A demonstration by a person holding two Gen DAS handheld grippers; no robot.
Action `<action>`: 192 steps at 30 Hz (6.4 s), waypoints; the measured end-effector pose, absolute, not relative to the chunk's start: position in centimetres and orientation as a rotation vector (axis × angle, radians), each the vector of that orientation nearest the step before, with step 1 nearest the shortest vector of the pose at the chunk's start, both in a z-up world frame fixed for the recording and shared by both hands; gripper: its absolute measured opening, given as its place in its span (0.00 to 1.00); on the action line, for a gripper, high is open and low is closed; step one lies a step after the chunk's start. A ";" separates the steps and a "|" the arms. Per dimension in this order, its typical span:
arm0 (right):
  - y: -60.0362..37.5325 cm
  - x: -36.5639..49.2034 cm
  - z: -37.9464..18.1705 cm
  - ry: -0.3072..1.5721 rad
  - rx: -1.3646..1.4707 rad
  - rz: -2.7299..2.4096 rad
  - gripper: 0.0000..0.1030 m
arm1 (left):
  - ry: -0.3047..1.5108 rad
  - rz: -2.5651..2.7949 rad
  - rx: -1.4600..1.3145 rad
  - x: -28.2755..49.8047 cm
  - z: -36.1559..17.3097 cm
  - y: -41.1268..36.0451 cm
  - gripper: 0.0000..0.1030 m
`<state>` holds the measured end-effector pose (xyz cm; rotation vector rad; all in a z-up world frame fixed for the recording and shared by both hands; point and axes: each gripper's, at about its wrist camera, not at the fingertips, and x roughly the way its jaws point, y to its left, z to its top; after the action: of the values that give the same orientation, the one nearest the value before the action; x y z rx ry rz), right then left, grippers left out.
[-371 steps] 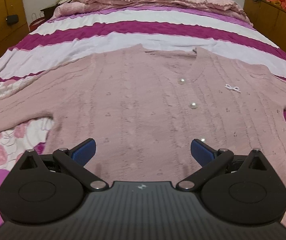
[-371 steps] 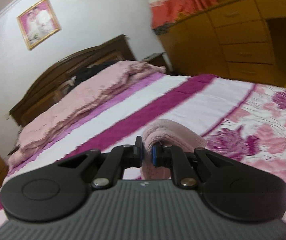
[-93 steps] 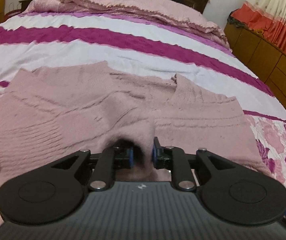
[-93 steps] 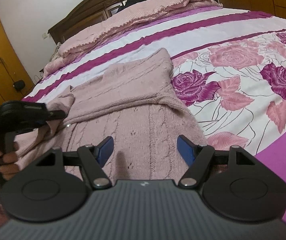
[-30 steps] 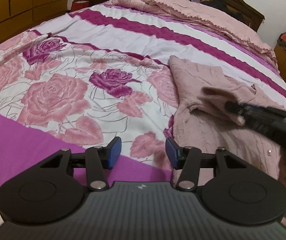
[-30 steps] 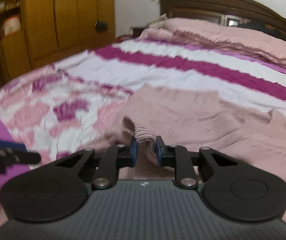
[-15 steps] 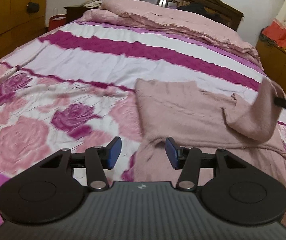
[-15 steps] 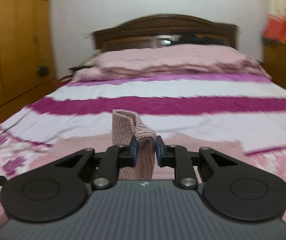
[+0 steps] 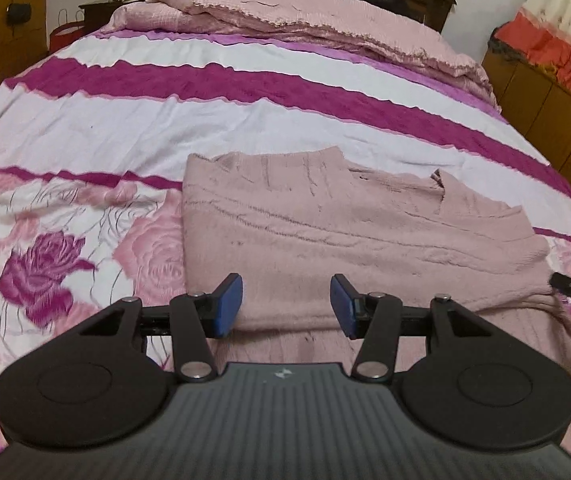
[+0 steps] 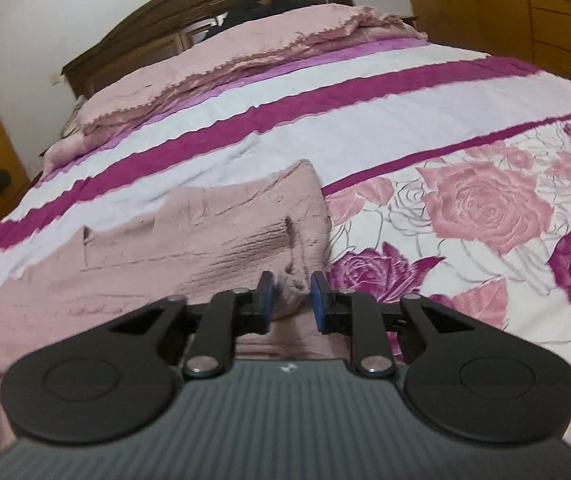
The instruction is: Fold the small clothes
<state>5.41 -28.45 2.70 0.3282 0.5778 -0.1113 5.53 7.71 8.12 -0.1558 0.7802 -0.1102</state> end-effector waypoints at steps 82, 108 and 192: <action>-16.6 -13.9 5.0 0.777 -0.208 0.365 0.62 | 0.862 -0.284 0.160 -16.8 8.6 2.2 0.77; -14.7 -14.5 1.3 0.761 -0.439 0.293 0.67 | 0.833 -0.206 0.429 -16.5 3.7 -0.8 0.87; -20.8 -8.6 10.3 0.290 -0.180 0.028 0.08 | 0.403 -0.096 0.216 -10.8 14.1 0.6 0.10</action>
<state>-8.57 -20.75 10.28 -0.1801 0.2899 0.0283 -10.79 0.64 14.09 0.2155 0.4031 -0.0965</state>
